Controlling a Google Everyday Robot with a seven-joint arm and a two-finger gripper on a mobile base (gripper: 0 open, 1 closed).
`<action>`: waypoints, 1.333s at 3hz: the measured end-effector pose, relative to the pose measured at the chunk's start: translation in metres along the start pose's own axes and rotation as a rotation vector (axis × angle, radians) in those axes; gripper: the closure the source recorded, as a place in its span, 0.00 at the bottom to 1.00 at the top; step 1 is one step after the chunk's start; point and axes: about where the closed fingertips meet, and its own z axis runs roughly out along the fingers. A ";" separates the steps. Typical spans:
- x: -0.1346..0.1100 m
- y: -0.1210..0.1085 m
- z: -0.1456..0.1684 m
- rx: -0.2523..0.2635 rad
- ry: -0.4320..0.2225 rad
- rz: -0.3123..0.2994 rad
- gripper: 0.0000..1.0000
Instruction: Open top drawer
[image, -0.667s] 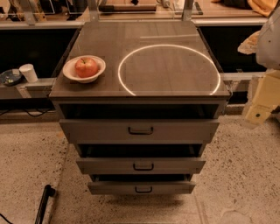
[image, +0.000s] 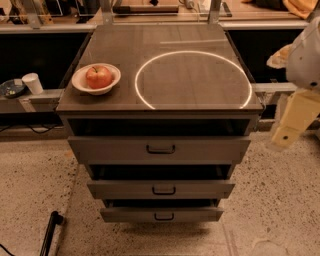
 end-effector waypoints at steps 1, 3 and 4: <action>-0.001 0.027 0.063 -0.053 -0.114 0.005 0.00; -0.002 0.044 0.132 -0.052 -0.172 0.008 0.00; -0.007 0.050 0.131 -0.062 -0.178 -0.053 0.00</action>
Offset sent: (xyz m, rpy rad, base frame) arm 0.0110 0.0430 -0.2234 0.1743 0.0160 0.0636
